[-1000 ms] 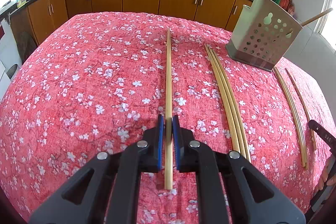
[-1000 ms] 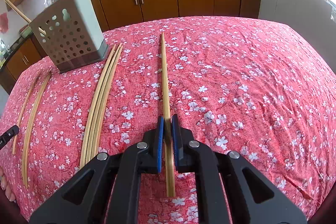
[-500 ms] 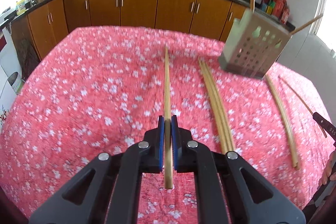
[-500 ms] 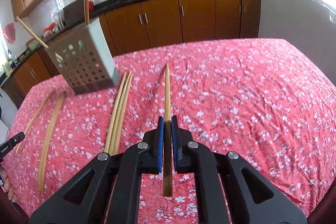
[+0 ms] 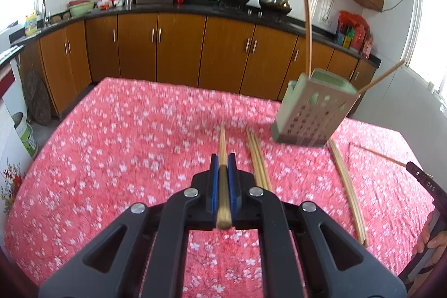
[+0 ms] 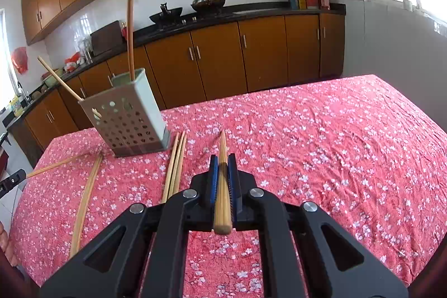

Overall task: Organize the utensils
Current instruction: 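Lift the chopstick upright with the right gripper over the holder, then drop the chopstick into the holder by opening the right gripper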

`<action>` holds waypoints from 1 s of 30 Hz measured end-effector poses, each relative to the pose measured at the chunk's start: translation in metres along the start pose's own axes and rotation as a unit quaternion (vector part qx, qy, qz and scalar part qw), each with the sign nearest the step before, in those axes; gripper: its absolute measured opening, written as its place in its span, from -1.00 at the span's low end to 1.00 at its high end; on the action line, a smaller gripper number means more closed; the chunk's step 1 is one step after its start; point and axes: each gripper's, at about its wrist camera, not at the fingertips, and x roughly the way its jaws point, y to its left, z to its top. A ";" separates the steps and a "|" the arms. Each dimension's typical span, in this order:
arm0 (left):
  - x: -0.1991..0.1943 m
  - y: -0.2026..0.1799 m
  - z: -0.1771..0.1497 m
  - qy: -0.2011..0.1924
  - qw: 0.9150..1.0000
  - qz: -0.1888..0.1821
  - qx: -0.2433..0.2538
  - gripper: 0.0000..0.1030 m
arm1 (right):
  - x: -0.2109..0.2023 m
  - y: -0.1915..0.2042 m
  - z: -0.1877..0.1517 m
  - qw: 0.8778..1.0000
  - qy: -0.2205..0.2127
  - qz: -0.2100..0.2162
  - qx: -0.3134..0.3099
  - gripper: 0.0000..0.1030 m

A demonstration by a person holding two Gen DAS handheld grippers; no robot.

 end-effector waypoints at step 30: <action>-0.064 -0.034 0.094 -0.111 0.993 -0.040 0.017 -0.85 | -0.062 0.039 0.092 0.989 -0.126 0.070 -0.017 -0.85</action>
